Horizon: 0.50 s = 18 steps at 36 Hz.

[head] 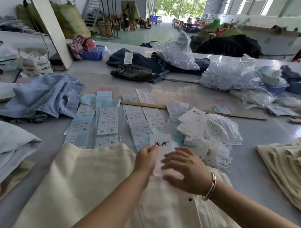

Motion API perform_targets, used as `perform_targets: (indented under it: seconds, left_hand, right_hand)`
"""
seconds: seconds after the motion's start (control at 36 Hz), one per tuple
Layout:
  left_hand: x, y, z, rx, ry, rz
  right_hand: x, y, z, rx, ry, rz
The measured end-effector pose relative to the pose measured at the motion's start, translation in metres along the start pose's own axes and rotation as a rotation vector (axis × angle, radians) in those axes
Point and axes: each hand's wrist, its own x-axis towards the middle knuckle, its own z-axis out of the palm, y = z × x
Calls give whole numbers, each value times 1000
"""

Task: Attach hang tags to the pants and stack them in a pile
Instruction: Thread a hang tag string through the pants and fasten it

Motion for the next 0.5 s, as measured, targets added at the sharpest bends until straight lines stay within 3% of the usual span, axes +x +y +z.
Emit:
perform_targets:
  seconds: [0.08,0.14,0.19,0.25,0.36,0.5]
  left_hand:
    - [10,-10,0,429,40,222]
    - [17,-17,1,653,34,432]
    - [23,-20,4,813,-23,615]
    - [29,-23,10,845,-102,684]
    - [40,-37,15,888,-121,585]
    - [33,-36,14,936,17,622]
  right_hand:
    - [17,29,6,163,253,386]
    - [32,55,17,165,259,597]
    - [44,79,29,117,127,697]
    - [55,97,42,34,-55,684]
    - [71,113,62,-115,-303,617]
    - [77,129,77,-195,-437,706]
